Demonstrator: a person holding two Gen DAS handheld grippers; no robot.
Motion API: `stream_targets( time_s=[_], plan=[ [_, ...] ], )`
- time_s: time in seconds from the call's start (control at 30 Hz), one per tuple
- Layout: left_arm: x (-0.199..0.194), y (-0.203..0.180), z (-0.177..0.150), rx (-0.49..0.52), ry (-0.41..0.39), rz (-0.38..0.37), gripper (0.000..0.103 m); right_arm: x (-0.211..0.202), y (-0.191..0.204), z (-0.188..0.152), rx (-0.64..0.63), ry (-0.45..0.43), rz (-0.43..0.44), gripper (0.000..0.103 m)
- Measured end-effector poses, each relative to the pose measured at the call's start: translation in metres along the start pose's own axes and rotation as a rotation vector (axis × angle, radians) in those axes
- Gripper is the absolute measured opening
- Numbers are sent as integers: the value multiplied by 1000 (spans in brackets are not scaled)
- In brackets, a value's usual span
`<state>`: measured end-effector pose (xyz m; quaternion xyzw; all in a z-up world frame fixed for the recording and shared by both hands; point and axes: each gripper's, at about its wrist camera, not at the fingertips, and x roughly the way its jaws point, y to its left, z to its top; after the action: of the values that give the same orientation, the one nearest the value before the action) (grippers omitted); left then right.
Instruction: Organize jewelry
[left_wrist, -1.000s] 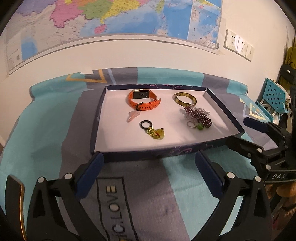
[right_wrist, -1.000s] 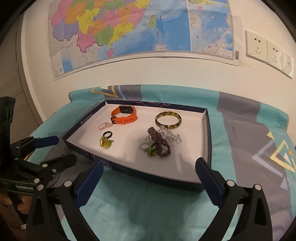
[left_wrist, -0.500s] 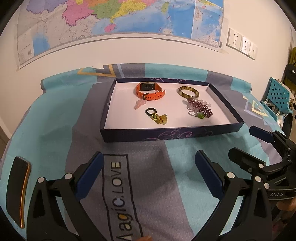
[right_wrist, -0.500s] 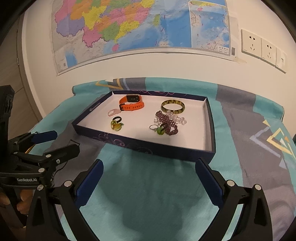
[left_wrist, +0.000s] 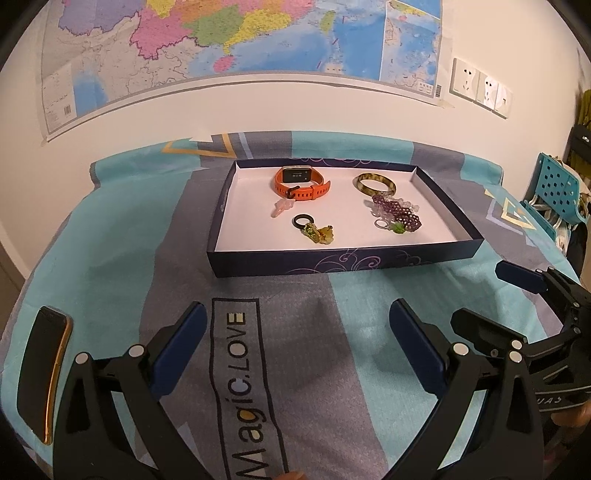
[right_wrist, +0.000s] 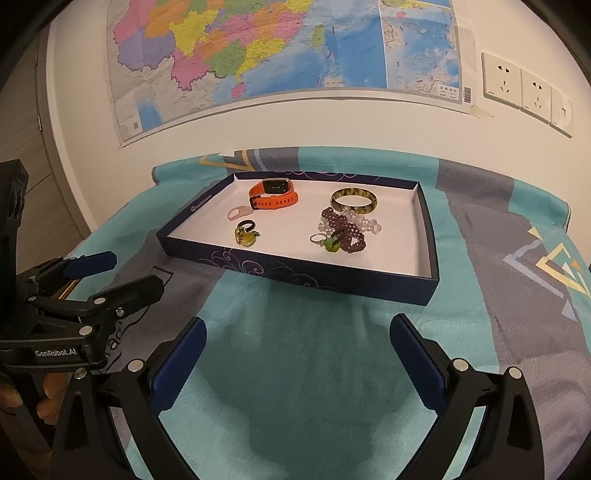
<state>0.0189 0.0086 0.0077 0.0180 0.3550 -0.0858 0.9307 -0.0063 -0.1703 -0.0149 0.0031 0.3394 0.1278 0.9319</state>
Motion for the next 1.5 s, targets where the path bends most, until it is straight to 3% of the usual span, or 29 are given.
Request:
stream_targets(
  time_s=[1.5],
  plan=[
    [6,-2,-9,-4,35,-7,97,4,-1,-3,2,28,2,96]
  ],
)
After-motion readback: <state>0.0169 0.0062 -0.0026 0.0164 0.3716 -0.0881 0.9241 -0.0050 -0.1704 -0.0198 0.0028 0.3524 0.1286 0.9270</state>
